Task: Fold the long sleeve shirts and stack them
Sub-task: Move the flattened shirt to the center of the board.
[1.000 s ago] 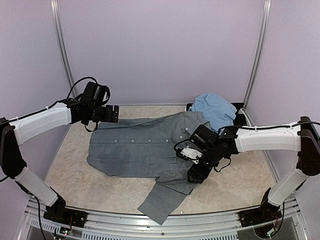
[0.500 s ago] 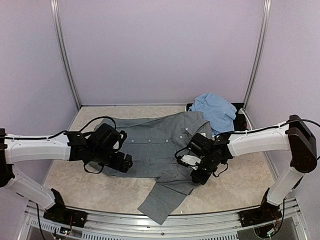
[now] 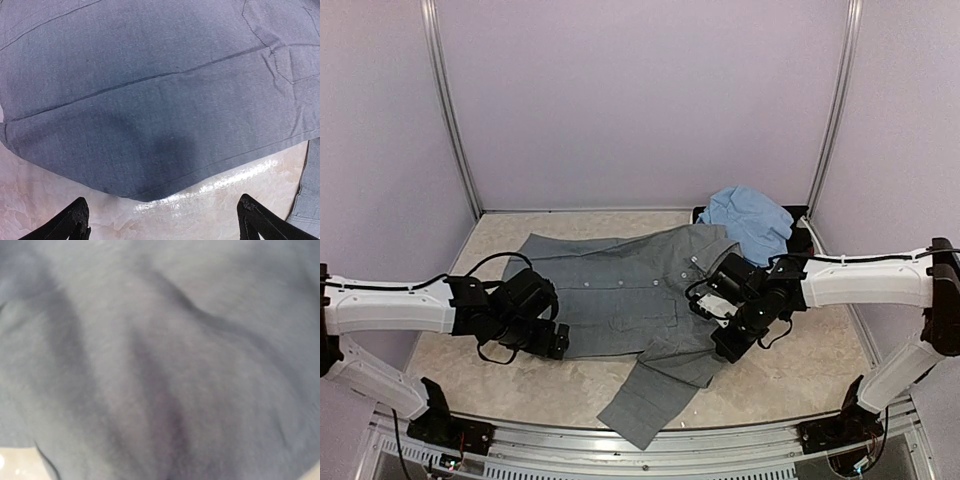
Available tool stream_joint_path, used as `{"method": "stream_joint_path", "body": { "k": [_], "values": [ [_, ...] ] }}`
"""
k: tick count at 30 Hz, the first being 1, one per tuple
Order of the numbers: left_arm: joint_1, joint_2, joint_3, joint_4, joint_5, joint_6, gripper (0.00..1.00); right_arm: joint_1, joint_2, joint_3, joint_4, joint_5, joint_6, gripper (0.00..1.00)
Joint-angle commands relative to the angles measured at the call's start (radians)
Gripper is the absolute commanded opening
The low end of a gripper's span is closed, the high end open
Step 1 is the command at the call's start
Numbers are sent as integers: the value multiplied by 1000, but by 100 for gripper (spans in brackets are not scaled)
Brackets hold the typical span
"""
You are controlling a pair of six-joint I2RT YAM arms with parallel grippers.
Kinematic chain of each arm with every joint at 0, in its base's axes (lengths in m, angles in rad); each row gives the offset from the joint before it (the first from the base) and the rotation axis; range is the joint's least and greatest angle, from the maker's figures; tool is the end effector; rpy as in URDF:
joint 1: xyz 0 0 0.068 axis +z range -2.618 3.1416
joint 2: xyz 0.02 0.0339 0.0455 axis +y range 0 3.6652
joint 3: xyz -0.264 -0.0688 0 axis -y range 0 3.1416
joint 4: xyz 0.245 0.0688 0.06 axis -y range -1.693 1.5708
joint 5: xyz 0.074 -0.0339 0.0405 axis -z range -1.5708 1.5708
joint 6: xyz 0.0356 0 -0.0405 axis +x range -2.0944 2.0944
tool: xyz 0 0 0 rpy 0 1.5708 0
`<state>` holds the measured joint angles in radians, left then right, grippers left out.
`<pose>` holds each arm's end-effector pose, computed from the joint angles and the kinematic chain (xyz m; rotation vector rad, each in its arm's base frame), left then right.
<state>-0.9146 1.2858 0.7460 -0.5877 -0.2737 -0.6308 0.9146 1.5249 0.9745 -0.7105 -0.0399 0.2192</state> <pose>0.1499 -0.1789 0.1946 0.2915 2.6179 -0.1546 0.1706 0.2239 0.1959 -0.9923 2.7114 0.2908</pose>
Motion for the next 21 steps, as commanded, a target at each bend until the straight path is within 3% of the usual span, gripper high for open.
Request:
{"method": "stream_joint_path", "body": {
  "k": [1,7,15,21],
  "values": [
    [5,12,-20,-34,-6,-29,98,-32,-108,-7,-182,75,169,0],
    [-20,37,-20,14,86,37,96,-114,-219,15,-356,184,230,0],
    [-125,86,-11,89,177,72,94,-149,-221,-3,-324,127,189,0],
    [-78,84,-9,130,182,81,92,-149,-165,-22,-278,82,140,0]
  ]
}}
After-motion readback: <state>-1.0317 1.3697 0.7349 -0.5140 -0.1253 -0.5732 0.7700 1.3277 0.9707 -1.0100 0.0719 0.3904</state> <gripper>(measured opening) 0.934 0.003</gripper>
